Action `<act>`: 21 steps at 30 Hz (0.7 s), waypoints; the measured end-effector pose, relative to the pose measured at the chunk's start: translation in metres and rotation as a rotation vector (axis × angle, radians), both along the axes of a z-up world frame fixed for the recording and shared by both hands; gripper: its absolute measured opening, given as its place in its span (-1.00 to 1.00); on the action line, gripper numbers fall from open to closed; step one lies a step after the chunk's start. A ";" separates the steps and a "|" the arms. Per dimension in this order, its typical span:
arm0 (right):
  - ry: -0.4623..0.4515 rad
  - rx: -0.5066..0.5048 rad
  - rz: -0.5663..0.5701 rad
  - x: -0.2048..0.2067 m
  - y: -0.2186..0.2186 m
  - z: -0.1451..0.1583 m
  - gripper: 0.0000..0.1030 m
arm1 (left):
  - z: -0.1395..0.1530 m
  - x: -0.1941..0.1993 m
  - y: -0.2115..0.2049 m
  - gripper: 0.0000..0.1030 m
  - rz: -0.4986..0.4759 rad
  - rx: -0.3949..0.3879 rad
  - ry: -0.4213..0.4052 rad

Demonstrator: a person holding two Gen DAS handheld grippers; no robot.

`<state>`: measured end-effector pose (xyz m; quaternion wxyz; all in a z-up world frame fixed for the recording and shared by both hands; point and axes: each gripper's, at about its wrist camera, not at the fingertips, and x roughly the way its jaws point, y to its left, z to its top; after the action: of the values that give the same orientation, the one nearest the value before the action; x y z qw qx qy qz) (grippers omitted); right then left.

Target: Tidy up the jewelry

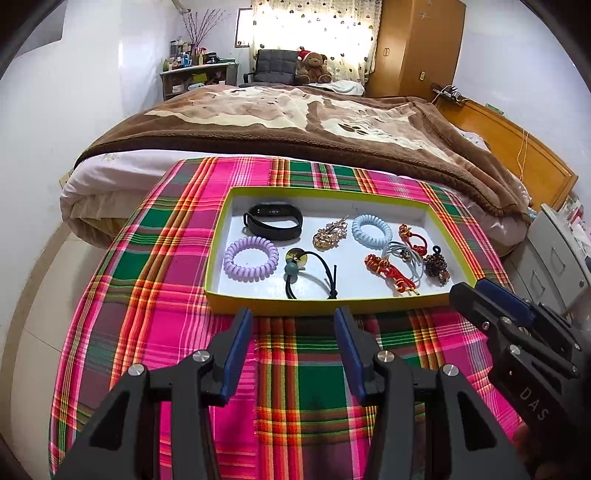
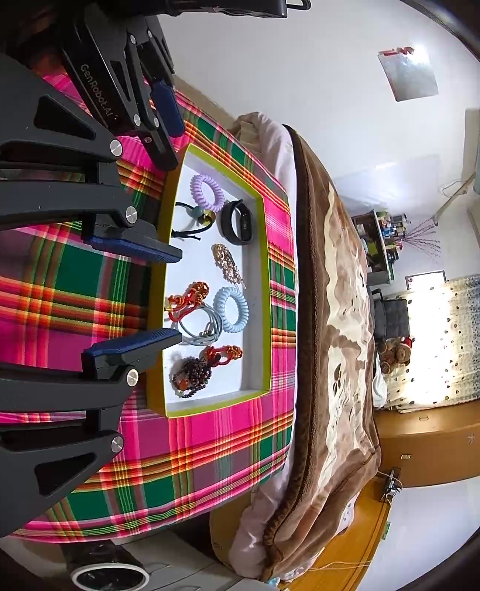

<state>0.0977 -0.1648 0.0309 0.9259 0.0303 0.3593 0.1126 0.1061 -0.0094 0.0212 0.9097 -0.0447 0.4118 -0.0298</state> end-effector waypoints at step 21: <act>-0.004 -0.001 -0.002 -0.001 0.000 0.000 -0.27 | 0.000 -0.003 0.003 -0.07 0.011 -0.005 -0.004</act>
<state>0.0964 -0.1650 0.0308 0.9268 0.0301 0.3574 0.1116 0.1028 -0.0067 0.0210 0.9106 -0.0491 0.4096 -0.0258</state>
